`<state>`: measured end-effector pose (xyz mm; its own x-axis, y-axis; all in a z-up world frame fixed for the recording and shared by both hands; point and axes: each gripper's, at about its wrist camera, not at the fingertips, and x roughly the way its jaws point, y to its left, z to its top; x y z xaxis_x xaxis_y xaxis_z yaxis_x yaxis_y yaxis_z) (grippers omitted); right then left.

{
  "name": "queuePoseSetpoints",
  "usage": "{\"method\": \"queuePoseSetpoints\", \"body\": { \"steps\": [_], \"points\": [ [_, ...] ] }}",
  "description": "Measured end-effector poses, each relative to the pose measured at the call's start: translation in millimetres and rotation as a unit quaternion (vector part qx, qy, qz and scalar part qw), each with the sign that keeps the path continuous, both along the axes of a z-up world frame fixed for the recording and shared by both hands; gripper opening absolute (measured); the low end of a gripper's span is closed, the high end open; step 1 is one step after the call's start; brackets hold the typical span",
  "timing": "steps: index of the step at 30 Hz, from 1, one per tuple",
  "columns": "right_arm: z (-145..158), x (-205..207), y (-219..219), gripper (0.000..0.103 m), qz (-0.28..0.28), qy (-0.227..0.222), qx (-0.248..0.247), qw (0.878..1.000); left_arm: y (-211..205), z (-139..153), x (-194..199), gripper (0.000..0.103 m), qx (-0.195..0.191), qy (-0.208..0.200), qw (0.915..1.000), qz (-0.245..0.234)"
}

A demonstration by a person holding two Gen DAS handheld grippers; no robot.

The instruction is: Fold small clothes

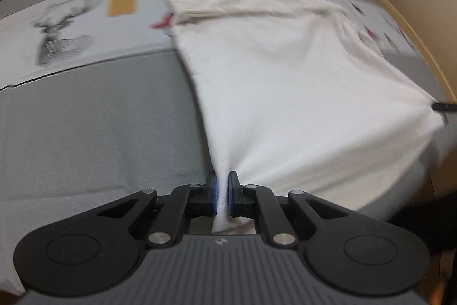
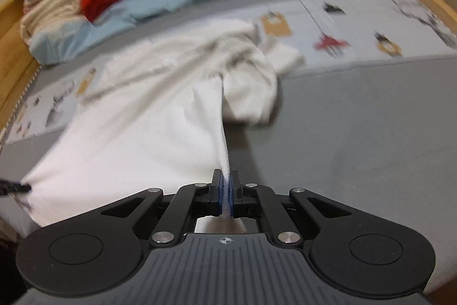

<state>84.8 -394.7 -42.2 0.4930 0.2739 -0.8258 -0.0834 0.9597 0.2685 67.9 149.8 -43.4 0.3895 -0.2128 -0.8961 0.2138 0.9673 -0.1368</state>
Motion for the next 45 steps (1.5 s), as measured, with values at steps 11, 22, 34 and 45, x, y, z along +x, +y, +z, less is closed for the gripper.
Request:
{"method": "queuePoseSetpoints", "body": {
  "steps": [11,22,34,45],
  "points": [
    [-33.4,-14.5,15.6,0.004,0.085,0.114,-0.07,0.987,-60.2,-37.3,-8.2,0.008,0.14,0.078,0.9804,-0.115],
    [9.3,17.5,1.4,0.016,-0.078,-0.08,-0.012,0.994,-42.0,-1.8,12.0,0.039,0.086,0.0,0.9962,-0.014],
    [-6.0,82.8,50.5,0.014,-0.129,-0.125,0.113,0.977,-70.9,37.5,41.3,0.048,0.063,-0.141,0.9869,0.048],
    [-55.3,184.4,92.3,0.034,-0.175,-0.087,0.195,0.961,-132.2,27.7,93.5,0.049,0.075,-0.152,0.9844,0.045]
  ]
}}
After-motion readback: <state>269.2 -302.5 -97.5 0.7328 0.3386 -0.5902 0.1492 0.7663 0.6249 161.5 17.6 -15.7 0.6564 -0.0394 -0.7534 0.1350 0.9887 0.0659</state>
